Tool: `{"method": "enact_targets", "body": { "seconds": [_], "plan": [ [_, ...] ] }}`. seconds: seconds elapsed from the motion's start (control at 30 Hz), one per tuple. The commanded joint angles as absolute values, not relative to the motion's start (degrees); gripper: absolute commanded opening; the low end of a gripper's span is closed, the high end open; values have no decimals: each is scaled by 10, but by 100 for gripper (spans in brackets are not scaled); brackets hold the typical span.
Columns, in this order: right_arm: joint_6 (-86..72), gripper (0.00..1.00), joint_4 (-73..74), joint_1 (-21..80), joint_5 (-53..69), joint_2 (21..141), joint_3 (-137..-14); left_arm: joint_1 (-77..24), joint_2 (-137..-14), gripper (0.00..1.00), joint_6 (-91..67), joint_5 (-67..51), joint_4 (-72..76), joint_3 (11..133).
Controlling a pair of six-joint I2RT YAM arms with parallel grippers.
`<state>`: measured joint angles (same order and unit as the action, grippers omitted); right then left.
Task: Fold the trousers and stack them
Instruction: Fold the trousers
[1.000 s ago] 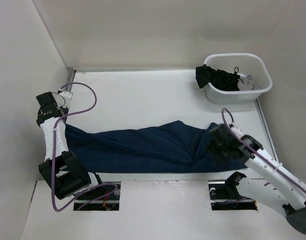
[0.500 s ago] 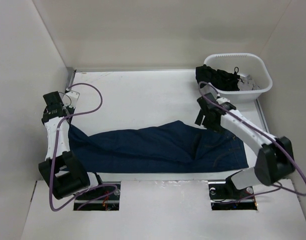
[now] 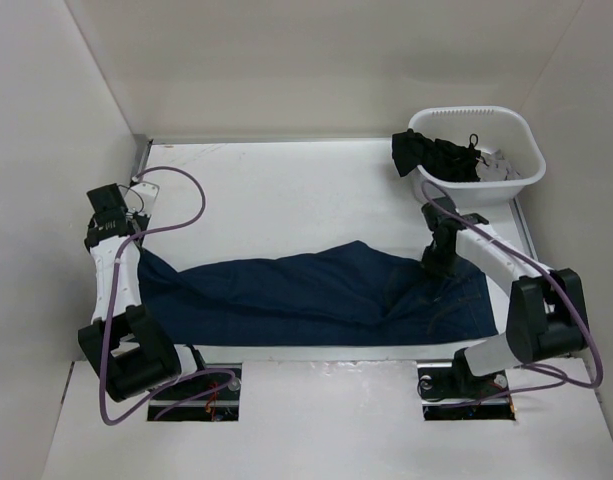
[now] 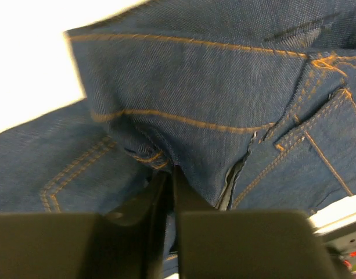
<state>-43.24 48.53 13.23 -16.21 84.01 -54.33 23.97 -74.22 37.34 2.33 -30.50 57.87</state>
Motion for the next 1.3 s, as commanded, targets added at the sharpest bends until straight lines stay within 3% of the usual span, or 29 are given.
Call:
{"method": "enact_targets", "body": {
  "seconds": [0.0, 0.27, 0.47, 0.57, 0.77, 0.83, 0.9, 0.93, 1.27],
  "plan": [
    [-430, 3, 475, 109, -106, 822, -517, 244, -723, 1, 380, 24, -286, 594],
    [-393, 0, 386, 93, -79, 729, -551, 248, -748, 1, 384, 35, -233, 605],
    [-369, 0, 270, 82, -54, 732, -642, 236, -823, 1, 350, 33, -189, 757],
    [-436, 0, 355, 69, -75, 659, -581, 257, -797, 1, 368, 11, -208, 774],
    [-611, 1, 505, 33, -92, 377, -324, 320, -696, 1, 445, -23, -264, 650],
    [-655, 15, 529, 8, -58, 320, -267, 343, -675, 1, 456, -22, -283, 610],
    [-678, 55, 520, 1, -42, 297, -249, 356, -655, 1, 472, -17, -301, 575],
    [-684, 100, 519, 0, -38, 297, -247, 360, -645, 1, 480, -11, -313, 559],
    [-626, 100, 506, -91, -110, 426, -343, 362, -601, 0, 530, 40, -348, 467]
  ]
}}
